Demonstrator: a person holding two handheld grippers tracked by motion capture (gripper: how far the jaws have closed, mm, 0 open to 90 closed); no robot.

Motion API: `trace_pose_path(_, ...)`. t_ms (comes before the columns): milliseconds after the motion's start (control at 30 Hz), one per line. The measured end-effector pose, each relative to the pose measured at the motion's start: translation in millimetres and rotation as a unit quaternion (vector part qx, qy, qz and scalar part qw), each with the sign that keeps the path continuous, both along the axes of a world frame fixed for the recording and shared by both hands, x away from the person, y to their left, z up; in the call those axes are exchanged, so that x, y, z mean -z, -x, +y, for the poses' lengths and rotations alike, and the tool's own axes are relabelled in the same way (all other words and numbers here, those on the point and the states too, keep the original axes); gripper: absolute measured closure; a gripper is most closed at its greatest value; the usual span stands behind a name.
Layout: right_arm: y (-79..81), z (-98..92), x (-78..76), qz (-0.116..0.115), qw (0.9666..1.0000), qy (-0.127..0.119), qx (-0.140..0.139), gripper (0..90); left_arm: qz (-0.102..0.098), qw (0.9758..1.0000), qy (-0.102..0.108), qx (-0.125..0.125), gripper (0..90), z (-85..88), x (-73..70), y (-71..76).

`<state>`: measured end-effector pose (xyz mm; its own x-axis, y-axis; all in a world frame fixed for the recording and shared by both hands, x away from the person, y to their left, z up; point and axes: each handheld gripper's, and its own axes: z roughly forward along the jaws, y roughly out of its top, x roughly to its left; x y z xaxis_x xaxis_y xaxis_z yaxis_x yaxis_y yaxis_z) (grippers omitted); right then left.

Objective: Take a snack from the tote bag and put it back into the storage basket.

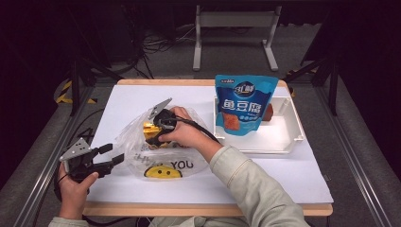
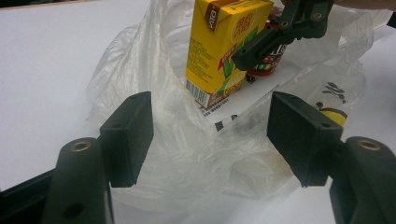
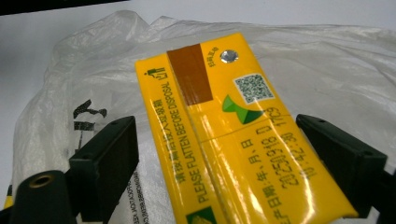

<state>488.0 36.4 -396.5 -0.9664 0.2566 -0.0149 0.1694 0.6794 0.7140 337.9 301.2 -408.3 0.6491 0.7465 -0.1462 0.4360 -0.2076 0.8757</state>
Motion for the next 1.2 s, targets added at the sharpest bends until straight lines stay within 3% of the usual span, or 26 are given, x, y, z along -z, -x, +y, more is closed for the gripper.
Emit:
trace_pose_path(200, 0.8, 3.7, 2.2, -0.005, 0.9997, 0.022, -0.002, 27.0, 0.0, 1.0, 0.001, 0.001, 32.4, -0.3, 0.0, -0.1)
trace_pose_path(267, 2.8, 2.8, -0.2, -0.015, 0.9993, 0.033, 0.002, 34.4, -0.001, 1.0, 0.001, 0.002, 32.2, 0.0, 0.0, -0.1)
trace_pose_path(333, 4.1, 1.3, -2.9, -0.01, 0.9993, 0.034, -0.008, 47.5, 0.0, 1.0, 0.002, 0.002, 32.2, -0.3, 0.1, -0.3)
trace_pose_path(367, 4.9, 0.7, -4.3, -0.009, 0.9992, 0.037, -0.013, 48.7, 0.0, 1.0, 0.001, 0.003, 32.2, -0.6, 0.1, -0.4)
trace_pose_path(500, 8.0, 0.3, -4.6, -0.019, 0.9989, 0.04, -0.012, 49.8, 0.0, 1.0, 0.0, 0.003, 32.2, -1.5, -0.1, -0.4)
trace_pose_path(700, 8.8, -0.8, -9.6, -0.013, 0.9988, 0.047, -0.009, 50.5, 0.001, 1.0, 0.002, 0.002, 32.2, -1.1, 0.7, -1.1)
trace_pose_path(800, 9.1, -4.9, -18.4, -0.014, 0.9996, 0.022, -0.01, 50.5, 0.002, 1.0, 0.0, 0.003, 32.3, -0.9, 1.3, -2.0)
trace_pose_path(1000, 15.5, -9.8, -39.1, -0.021, 0.9995, 0.01, -0.023, 50.3, 0.001, 1.0, 0.0, 0.005, 32.3, -2.4, 0.6, -2.0)
trace_pose_path(1200, 20.1, -14.3, -49.5, -0.022, 0.9994, 0.004, -0.028, 50.2, 0.002, 1.0, -0.001, 0.006, 32.3, -3.4, 0.7, -2.2)
